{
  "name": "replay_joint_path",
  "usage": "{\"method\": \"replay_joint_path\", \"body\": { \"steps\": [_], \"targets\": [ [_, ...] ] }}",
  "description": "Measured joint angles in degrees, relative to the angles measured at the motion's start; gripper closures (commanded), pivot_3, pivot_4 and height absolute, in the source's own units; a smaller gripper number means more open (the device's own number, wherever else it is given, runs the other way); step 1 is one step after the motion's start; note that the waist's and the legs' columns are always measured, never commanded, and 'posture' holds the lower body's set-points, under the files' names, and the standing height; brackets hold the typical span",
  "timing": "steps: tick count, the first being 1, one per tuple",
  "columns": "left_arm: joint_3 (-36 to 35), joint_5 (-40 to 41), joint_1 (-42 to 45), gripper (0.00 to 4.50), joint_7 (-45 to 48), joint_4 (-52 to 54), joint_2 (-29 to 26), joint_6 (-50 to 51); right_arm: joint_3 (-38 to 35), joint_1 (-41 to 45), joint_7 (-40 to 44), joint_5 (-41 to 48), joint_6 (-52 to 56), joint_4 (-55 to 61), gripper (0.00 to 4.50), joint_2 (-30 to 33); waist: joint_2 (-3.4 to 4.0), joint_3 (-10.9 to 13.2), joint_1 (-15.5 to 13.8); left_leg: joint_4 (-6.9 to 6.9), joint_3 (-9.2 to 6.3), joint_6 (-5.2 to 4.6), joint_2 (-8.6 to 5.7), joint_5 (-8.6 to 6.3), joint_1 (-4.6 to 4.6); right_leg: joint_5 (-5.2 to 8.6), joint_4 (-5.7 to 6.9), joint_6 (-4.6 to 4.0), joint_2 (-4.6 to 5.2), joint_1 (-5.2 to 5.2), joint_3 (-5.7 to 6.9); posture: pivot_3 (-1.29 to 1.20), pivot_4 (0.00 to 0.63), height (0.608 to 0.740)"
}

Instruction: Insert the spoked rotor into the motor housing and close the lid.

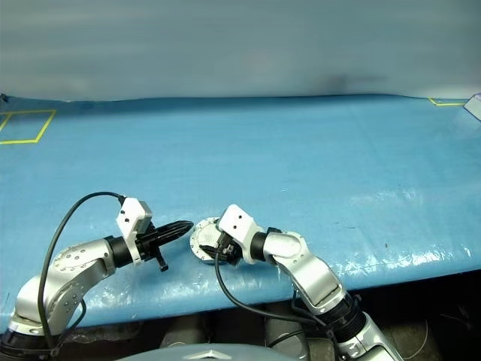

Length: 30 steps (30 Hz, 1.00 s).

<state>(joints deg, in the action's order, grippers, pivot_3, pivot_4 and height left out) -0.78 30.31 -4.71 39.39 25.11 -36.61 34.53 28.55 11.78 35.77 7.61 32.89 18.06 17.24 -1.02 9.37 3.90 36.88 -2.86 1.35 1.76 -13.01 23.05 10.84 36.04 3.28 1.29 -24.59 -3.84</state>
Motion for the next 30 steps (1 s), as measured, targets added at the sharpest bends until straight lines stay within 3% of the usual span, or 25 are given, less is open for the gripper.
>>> {"method": "replay_joint_path", "body": {
  "steps": [18, 20, 23, 30],
  "targets": [
    [5.65, -2.97, 5.76, 4.5, 1.94, -1.74, -1.74, 4.9, -0.91, -1.87, -1.12, 0.2, 0.15, 1.03, 1.5, -0.29, -0.02, -0.02, -0.36, -0.03, 0.01, 0.0, -0.03, 0.0, 0.0, 0.0, -0.01, 0.0, 0.02, 0.04, -0.01, 0.0, 0.15, 0.74],
    [6.03, -3.01, 6.06, 4.5, 2.02, -1.74, -1.72, 4.97, -1.3, -2.56, -1.19, 0.28, 0.1, 1.52, 0.76, -0.15, -0.02, -0.02, -0.53, -0.03, 0.01, 0.0, -0.06, 0.0, 0.0, 0.0, -0.02, 0.0, 0.06, 0.04, -0.01, 0.0, 0.15, 0.74],
    [6.41, -3.06, 6.29, 4.5, 2.25, -1.74, -1.7, 4.91, -2.64, -4.79, -1.02, 1.02, 0.08, 3.21, 0.01, 0.71, -0.07, -0.05, -0.86, -0.03, 0.01, -0.05, -0.1, -0.04, 0.0, 0.05, -0.04, 0.07, 0.1, 0.07, -0.01, 0.0, 0.15, 0.74],
    [6.78, -3.37, 6.71, 4.5, 3.69, -2.5, -1.81, 4.14, -11.01, -14.16, -1.22, 6.37, 4.14, 10.97, 0.01, 5.12, -0.07, -0.04, -1.51, -0.03, 0.04, -0.07, -0.1, -0.07, 0.06, 0.06, -0.06, 0.09, 0.11, 0.04, -0.02, 0.0, 0.15, 0.74]
  ]
}}
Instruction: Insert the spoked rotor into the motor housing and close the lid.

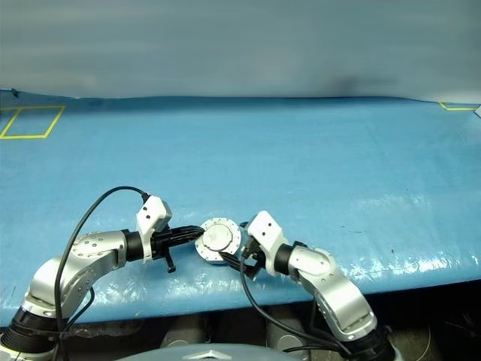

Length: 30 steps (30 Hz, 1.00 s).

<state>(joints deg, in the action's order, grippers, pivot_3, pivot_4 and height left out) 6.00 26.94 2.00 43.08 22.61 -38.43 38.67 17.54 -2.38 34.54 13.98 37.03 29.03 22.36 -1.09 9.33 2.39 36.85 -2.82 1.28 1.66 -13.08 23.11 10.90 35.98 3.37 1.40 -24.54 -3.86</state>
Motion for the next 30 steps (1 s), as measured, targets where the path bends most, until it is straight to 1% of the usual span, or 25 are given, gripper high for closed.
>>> {"method": "replay_joint_path", "body": {
  "steps": [2, 4, 7, 9, 11, 15, 17, 24, 30],
  "targets": [
    [0.0, 0.0, 0.13, 4.5, 0.67, -0.55, 0.01, -0.54, -3.53, -2.97, -0.33, 2.81, 2.33, 3.74, 0.01, 0.79, 0.05, 0.03, -0.22, 0.01, 0.0, 0.0, 0.0, 0.0, 0.05, 0.0, 0.01, 0.0, 0.0, -0.05, 0.0, 0.0, 0.15, 0.74],
    [0.11, 0.0, 0.54, 4.5, 1.18, -1.38, 0.02, -0.91, -7.17, -4.16, -1.04, 5.66, 4.38, 7.55, 0.01, 1.04, 0.05, 0.03, -0.27, 0.06, 0.0, 0.0, 0.01, 0.0, 0.05, 0.0, 0.01, 0.0, -0.01, -0.04, 0.0, 0.0, 0.15, 0.74],
    [0.33, -0.06, 0.88, 4.5, 2.33, -2.56, 0.09, -1.92, -14.33, -6.47, -2.72, 12.93, 10.3, 11.95, 0.01, 0.28, 0.0, 0.01, -0.33, 0.1, -0.01, 0.0, 0.01, 0.0, 0.06, 0.0, 0.01, 0.01, 0.0, -0.02, 0.0, 0.0, 0.15, 0.74],
    [0.34, -0.09, 1.03, 4.5, 2.8, -3.05, 0.17, -2.38, -16.57, -7.44, -3.64, 16.93, 13.53, 12.28, 0.01, -0.53, 0.01, 0.01, -0.32, 0.09, -0.01, 0.0, 0.01, -0.01, 0.06, 0.0, 0.01, 0.01, 0.0, -0.02, 0.0, 0.0, 0.15, 0.74],
    [0.32, -0.16, 1.18, 4.5, 3.23, -3.99, 0.58, -3.15, -18.73, -7.99, -5.33, 20.94, 16.61, 11.93, 0.01, -3.06, 0.03, 0.02, -0.32, 0.09, -0.02, -0.01, 0.02, 0.0, 0.06, 0.0, 0.02, 0.0, -0.01, -0.03, 0.01, 0.0, 0.15, 0.74],
    [0.77, -1.18, 1.56, 4.5, 3.69, -4.6, 1.14, -4.3, -20.05, -7.88, -7.74, 26.35, 19.65, 8.63, 0.01, -7.46, 0.03, 0.02, -0.33, 0.12, -0.01, -0.01, 0.01, -0.01, 0.07, 0.0, 0.0, 0.0, 0.02, -0.02, 0.0, 0.0, 0.15, 0.74],
    [0.78, -1.51, 1.68, 4.5, 3.99, -4.82, 1.18, -4.52, -20.63, -7.17, -9.17, 28.89, 20.55, 5.54, 0.01, -11.04, 0.03, 0.01, -0.3, 0.11, -0.01, -0.02, 0.02, -0.01, 0.08, 0.0, 0.0, 0.0, 0.01, -0.03, 0.0, 0.0, 0.15, 0.74],
    [0.88, -2.14, 1.65, 4.5, 4.55, -5.21, 1.71, -5.49, -21.7, -3.69, -13.22, 36.41, 21.36, -4.11, 0.01, -19.53, 0.08, 0.02, -0.31, 0.09, -0.03, -0.03, 0.01, -0.01, 0.15, 0.0, 0.0, 0.0, 0.01, -0.05, 0.01, 0.0, 0.15, 0.74],
    [0.69, -2.14, 1.01, 4.5, 4.53, -5.26, 2.09, -5.8, -24.48, -2.99, -16.66, 42.18, 23.33, -9.25, 0.01, -22.31, 0.1, 0.02, -0.28, 0.09, -0.03, -0.04, 0.01, -0.02, 0.17, 0.0, -0.01, 0.01, 0.01, -0.06, 0.01, 0.0, 0.15, 0.74]
  ]
}}
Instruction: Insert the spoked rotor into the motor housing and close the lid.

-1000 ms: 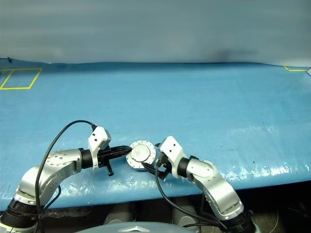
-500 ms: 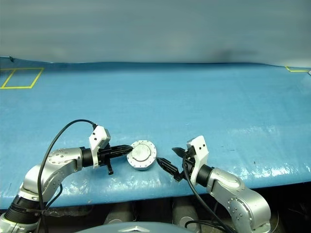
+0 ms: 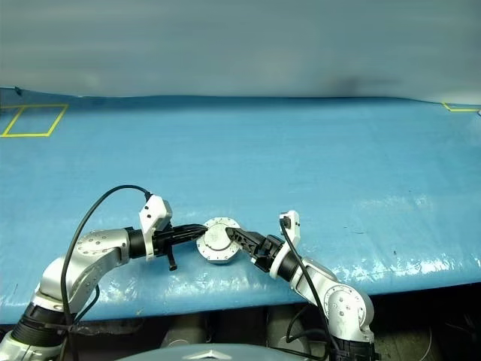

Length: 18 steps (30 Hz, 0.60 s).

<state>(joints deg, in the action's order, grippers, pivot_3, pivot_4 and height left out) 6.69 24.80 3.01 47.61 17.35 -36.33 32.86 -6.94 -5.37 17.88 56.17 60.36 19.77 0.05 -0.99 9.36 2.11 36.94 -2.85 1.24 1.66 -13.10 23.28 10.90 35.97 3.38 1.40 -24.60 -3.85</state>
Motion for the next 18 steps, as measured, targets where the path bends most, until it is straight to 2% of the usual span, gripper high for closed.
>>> {"method": "replay_joint_path", "body": {
  "steps": [9, 18],
  "targets": [
    [-0.12, -0.07, -0.44, 4.5, -0.01, -0.01, 0.06, -0.79, -2.55, 0.2, -4.1, 9.55, 5.74, -5.26, 0.01, 0.35, 0.03, -0.01, 0.09, -0.01, 0.0, 0.0, 0.01, 0.0, -0.01, 0.0, 0.01, 0.0, -0.01, 0.0, 0.0, 0.0, 0.15, 0.74],
    [0.01, -0.09, -0.43, 4.5, 0.0, -0.15, 0.16, -0.92, -2.35, 0.11, -6.29, 13.85, 7.64, -6.47, 0.01, 0.42, 0.04, -0.01, 0.09, 0.0, -0.01, -0.01, 0.01, 0.0, -0.01, 0.0, 0.01, 0.0, -0.02, 0.01, 0.0, 0.0, 0.15, 0.74]
  ]
}}
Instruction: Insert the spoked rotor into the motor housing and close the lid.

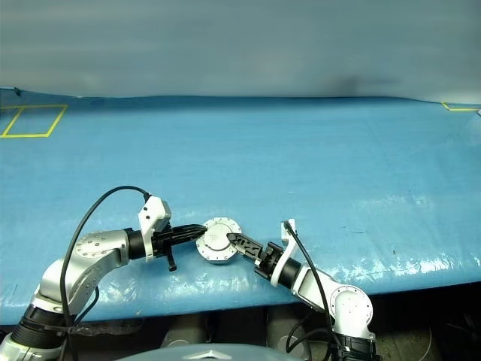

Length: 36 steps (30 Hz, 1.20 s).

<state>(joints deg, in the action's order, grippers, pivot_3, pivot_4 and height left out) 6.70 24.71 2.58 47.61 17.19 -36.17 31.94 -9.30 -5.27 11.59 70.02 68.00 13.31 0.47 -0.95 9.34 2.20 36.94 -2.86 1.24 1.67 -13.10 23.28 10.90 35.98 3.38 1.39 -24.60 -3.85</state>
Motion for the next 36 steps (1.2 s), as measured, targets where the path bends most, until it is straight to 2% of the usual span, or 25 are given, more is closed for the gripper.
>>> {"method": "replay_joint_path", "body": {
  "steps": [3, 6, 13, 14, 15, 29, 32, 36],
  "targets": [
    [0.02, -0.01, -0.01, 4.5, 0.0, 0.0, 0.03, 0.01, 0.16, -0.23, -0.54, 1.39, 0.35, -0.76, 0.01, -0.17, 0.0, 0.0, 0.0, 0.0, 0.0, 0.0, 0.0, 0.0, 0.0, 0.0, 0.0, 0.0, 0.0, 0.0, 0.0, 0.0, 0.15, 0.74],
    [0.05, -0.02, -0.02, 4.5, 0.0, 0.0, 0.04, 0.01, 0.54, -0.36, -0.88, 2.4, 0.93, -1.44, 0.62, 0.09, 0.0, 0.0, 0.0, 0.0, 0.0, 0.0, 0.0, 0.0, 0.0, 0.0, 0.0, 0.0, 0.0, 0.0, 0.0, 0.0, 0.15, 0.74],
    [0.15, -0.02, -0.18, 4.5, 0.0, -0.08, 0.06, 0.07, 1.06, -1.1, -1.91, 2.45, 0.93, -2.03, 2.94, 1.2, 0.01, 0.0, 0.0, 0.0, 0.0, -0.01, 0.0, 0.0, 0.05, 0.0, -0.01, 0.0, 0.0, -0.03, 0.0, 0.0, 0.15, 0.74],
    [0.07, -0.16, -0.24, 4.5, -0.03, -0.31, 0.03, 0.13, 1.0, -1.23, -1.68, 2.94, 0.86, -1.97, 3.23, 1.2, 0.02, -0.01, 0.02, 0.0, 0.0, -0.01, 0.0, 0.0, 0.04, 0.0, -0.01, 0.0, -0.01, -0.03, 0.0, 0.0, 0.15, 0.74],
    [0.07, -0.13, -0.24, 4.5, 0.01, -0.57, 0.04, 0.13, 1.0, -1.22, -1.67, 3.12, 0.73, -1.92, 3.33, 1.21, 0.03, -0.02, 0.05, 0.0, -0.01, -0.01, 0.0, 0.0, 0.04, 0.0, -0.01, 0.0, -0.01, -0.03, 0.0, 0.0, 0.15, 0.74],
    [0.08, 0.12, 0.22, 4.5, 0.2, -1.17, 0.68, -0.16, 1.67, -3.3, -2.01, 5.35, -0.13, -1.33, 3.33, 2.63, 0.05, -0.03, 0.05, 0.01, -0.01, -0.03, 0.0, -0.02, 0.06, 0.0, -0.02, 0.0, -0.01, -0.03, 0.0, 0.0, 0.15, 0.74],
    [-2.32, 1.7, -0.31, 4.5, -2.32, -1.33, 4.04, 0.6, 1.5, -3.84, -2.34, 6.04, -1.21, -1.31, 3.33, 2.29, 0.04, -0.02, 0.08, 0.02, -0.02, -0.03, 0.02, -0.02, 0.12, 0.0, -0.02, 0.01, -0.02, -0.07, 0.01, 0.0, 0.15, 0.74],
    [-10.65, 9.41, -2.29, 4.5, -9.34, 0.17, 10.73, 5.24, 1.02, -4.17, -3.66, 7.54, -2.87, -1.37, 3.33, 1.47, 0.06, -0.01, 0.3, 0.1, -0.07, -0.04, 0.03, -0.01, 0.2, -0.02, 0.01, 0.03, -0.04, -0.11, 0.04, 0.0, 0.15, 0.74]
  ]
}}
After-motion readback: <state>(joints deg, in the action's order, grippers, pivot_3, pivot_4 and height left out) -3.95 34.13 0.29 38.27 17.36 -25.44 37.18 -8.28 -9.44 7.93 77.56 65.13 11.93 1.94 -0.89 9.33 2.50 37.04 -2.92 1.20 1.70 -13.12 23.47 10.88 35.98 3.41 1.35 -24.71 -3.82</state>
